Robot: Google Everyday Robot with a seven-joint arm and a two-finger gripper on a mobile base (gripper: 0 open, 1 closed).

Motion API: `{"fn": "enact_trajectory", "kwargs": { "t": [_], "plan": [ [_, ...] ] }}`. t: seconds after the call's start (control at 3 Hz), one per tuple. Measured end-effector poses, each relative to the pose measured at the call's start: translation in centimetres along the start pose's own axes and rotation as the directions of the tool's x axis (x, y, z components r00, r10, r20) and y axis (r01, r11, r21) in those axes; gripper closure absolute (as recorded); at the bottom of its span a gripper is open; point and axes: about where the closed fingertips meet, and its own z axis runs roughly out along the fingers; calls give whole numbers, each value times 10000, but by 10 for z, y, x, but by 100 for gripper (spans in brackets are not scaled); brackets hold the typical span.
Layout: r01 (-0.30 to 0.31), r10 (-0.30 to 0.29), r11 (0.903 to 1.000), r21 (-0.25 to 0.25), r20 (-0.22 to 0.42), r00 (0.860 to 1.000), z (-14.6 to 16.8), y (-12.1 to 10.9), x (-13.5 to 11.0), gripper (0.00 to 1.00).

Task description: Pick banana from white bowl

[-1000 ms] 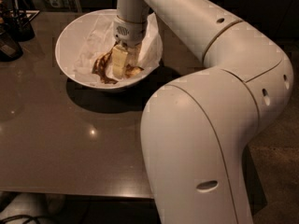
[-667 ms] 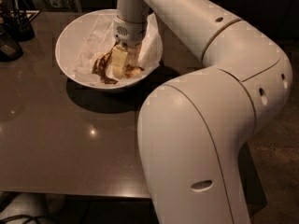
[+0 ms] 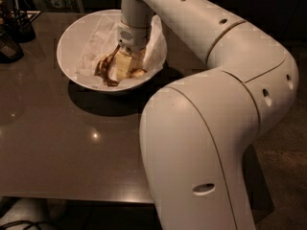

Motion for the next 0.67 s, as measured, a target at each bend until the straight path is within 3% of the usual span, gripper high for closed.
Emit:
{"fn": "enact_trajectory", "kwargs": {
  "t": [0.67],
  "plan": [
    [-57,57,9999,-105,-56,10000,5,-1,0,44]
  ]
}}
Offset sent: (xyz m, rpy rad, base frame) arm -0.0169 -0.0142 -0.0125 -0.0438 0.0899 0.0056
